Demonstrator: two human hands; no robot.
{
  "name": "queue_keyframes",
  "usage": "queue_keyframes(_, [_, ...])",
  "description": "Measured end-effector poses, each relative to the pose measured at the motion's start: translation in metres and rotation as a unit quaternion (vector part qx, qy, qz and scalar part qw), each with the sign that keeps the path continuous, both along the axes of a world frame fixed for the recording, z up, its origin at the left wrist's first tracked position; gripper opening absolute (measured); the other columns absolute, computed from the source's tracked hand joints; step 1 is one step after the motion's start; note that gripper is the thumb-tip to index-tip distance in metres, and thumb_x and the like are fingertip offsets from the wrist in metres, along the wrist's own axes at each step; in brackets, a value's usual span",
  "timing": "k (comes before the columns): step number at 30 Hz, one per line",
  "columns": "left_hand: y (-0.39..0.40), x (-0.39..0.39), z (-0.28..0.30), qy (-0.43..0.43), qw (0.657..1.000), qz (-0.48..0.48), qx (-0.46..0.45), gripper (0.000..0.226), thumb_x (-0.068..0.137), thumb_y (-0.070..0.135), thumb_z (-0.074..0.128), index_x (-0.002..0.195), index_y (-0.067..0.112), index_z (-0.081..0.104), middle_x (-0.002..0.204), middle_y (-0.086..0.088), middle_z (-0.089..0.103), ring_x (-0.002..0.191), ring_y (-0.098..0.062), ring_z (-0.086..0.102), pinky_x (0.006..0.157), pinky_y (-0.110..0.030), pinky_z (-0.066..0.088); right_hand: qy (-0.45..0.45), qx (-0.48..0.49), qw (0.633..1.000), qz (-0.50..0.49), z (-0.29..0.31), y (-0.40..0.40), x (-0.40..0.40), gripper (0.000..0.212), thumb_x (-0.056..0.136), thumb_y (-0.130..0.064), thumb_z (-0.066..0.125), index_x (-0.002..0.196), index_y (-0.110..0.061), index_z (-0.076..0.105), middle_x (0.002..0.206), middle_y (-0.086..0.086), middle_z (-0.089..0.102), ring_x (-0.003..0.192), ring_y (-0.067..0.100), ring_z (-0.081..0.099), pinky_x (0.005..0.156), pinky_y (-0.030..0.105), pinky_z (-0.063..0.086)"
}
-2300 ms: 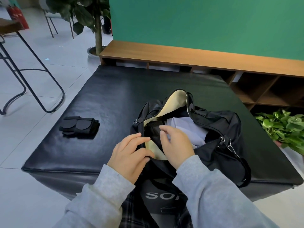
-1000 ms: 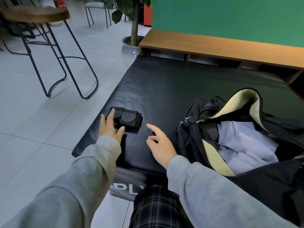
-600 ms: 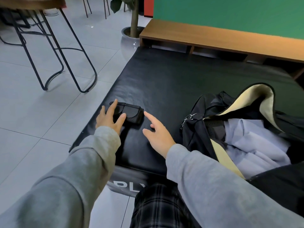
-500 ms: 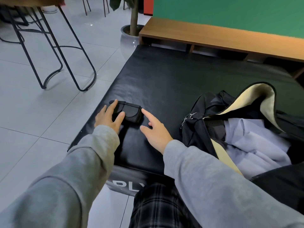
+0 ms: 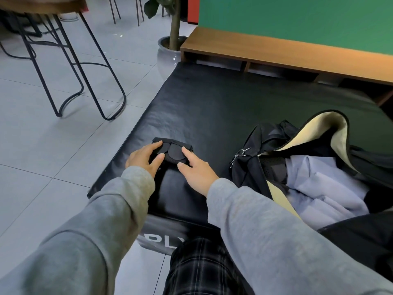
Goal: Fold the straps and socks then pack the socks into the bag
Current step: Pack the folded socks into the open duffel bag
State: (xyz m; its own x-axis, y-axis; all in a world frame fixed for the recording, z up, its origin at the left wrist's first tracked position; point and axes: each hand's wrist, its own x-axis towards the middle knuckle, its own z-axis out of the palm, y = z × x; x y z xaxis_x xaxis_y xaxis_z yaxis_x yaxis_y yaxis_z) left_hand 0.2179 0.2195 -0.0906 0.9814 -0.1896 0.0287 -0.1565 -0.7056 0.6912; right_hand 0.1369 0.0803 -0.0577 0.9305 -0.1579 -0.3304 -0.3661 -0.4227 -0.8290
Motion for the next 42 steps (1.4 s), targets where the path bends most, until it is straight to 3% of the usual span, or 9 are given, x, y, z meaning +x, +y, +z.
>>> queue_keyframes(11, [0.006, -0.032, 0.000, 0.047, 0.998, -0.019, -0.039, 0.035, 0.094, 0.027, 0.052, 0.128, 0.032, 0.054, 0.134, -0.005, 0.048, 0.110, -0.020, 0.050, 0.094, -0.024, 0.035, -0.010, -0.003, 1.000, -0.008, -0.001, 0.005, -0.039, 0.050, 0.101, -0.032, 0.034, 0.149, -0.029, 0.021, 0.158, -0.006, 0.013, 0.145, 0.016, 0.005, 0.114, 0.030, 0.009])
queue_keyframes(15, [0.005, -0.050, -0.001, 0.068, 0.995, -0.009, -0.078, 0.035, 0.093, 0.022, 0.053, 0.126, 0.034, 0.054, 0.134, -0.005, 0.047, 0.108, -0.015, 0.047, 0.094, -0.023, 0.035, -0.015, 0.025, 0.999, -0.023, 0.002, 0.008, -0.055, 0.050, 0.100, -0.030, 0.036, 0.149, -0.027, 0.023, 0.158, -0.006, 0.011, 0.144, 0.009, 0.011, 0.110, 0.023, 0.011])
queue_keyframes(19, [0.000, -0.068, 0.000, 0.086, 0.990, 0.012, -0.111, 0.038, 0.091, 0.020, 0.055, 0.123, 0.039, 0.054, 0.128, -0.004, 0.053, 0.113, -0.017, 0.050, 0.104, -0.032, 0.038, -0.021, 0.046, 0.998, -0.043, 0.009, 0.006, -0.067, 0.047, 0.100, -0.023, 0.038, 0.147, -0.019, 0.030, 0.155, -0.007, 0.022, 0.139, 0.009, 0.023, 0.095, 0.012, 0.016])
queue_keyframes(25, [-0.008, -0.084, 0.011, 0.075, 0.988, 0.017, -0.137, 0.035, 0.094, 0.011, 0.052, 0.127, 0.020, 0.055, 0.135, -0.002, 0.049, 0.123, -0.015, 0.045, 0.095, -0.015, 0.029, -0.024, 0.039, 0.998, -0.043, 0.013, 0.002, -0.083, 0.046, 0.100, -0.022, 0.039, 0.145, -0.015, 0.035, 0.154, -0.003, 0.024, 0.140, 0.010, 0.023, 0.099, 0.012, 0.016])
queue_keyframes(29, [-0.011, -0.087, 0.017, 0.082, 0.985, 0.033, -0.146, 0.032, 0.091, 0.010, 0.056, 0.119, 0.023, 0.060, 0.128, -0.005, 0.053, 0.117, -0.017, 0.049, 0.093, -0.018, 0.035, -0.020, 0.038, 0.998, -0.054, 0.015, -0.002, -0.093, 0.045, 0.100, -0.021, 0.039, 0.144, -0.013, 0.035, 0.152, -0.005, 0.028, 0.137, 0.009, 0.027, 0.086, 0.005, 0.016])
queue_keyframes(33, [-0.018, -0.097, 0.015, 0.092, 0.975, 0.035, -0.198, 0.033, 0.087, 0.005, 0.058, 0.111, 0.028, 0.060, 0.114, -0.008, 0.058, 0.094, -0.023, 0.059, 0.083, -0.023, 0.048, -0.023, 0.037, 0.997, -0.056, 0.015, -0.005, -0.100, 0.046, 0.100, -0.019, 0.040, 0.145, -0.012, 0.034, 0.151, -0.004, 0.029, 0.136, 0.010, 0.029, 0.081, 0.002, 0.015])
queue_keyframes(35, [-0.020, -0.103, 0.015, 0.092, 0.973, 0.026, -0.210, 0.037, 0.088, 0.001, 0.056, 0.118, 0.022, 0.059, 0.113, -0.001, 0.056, 0.094, -0.014, 0.054, 0.081, -0.017, 0.043, -0.024, 0.034, 0.997, -0.057, 0.014, -0.007, -0.102, 0.047, 0.099, -0.018, 0.040, 0.145, -0.013, 0.033, 0.152, -0.004, 0.027, 0.137, 0.010, 0.027, 0.084, 0.002, 0.015])
queue_keyframes(38, [-0.025, -0.108, 0.016, 0.125, 0.952, 0.032, -0.278, 0.034, 0.089, 0.003, 0.056, 0.111, 0.029, 0.059, 0.113, -0.004, 0.059, 0.090, -0.019, 0.060, 0.084, -0.033, 0.051, -0.018, 0.039, 0.997, -0.062, 0.013, -0.007, -0.106, 0.047, 0.099, -0.019, 0.040, 0.146, -0.016, 0.032, 0.153, -0.006, 0.025, 0.138, 0.008, 0.025, 0.094, 0.008, 0.016])
queue_keyframes(42, [-0.035, -0.118, 0.024, 0.141, 0.928, 0.043, -0.342, 0.031, 0.082, 0.008, 0.068, 0.107, 0.023, 0.057, 0.094, 0.002, 0.057, 0.082, -0.017, 0.060, 0.069, -0.031, 0.054, -0.028, 0.048, 0.996, -0.068, 0.012, -0.005, -0.110, 0.048, 0.099, -0.017, 0.041, 0.146, -0.017, 0.032, 0.154, -0.006, 0.024, 0.140, 0.009, 0.023, 0.099, 0.012, 0.017])
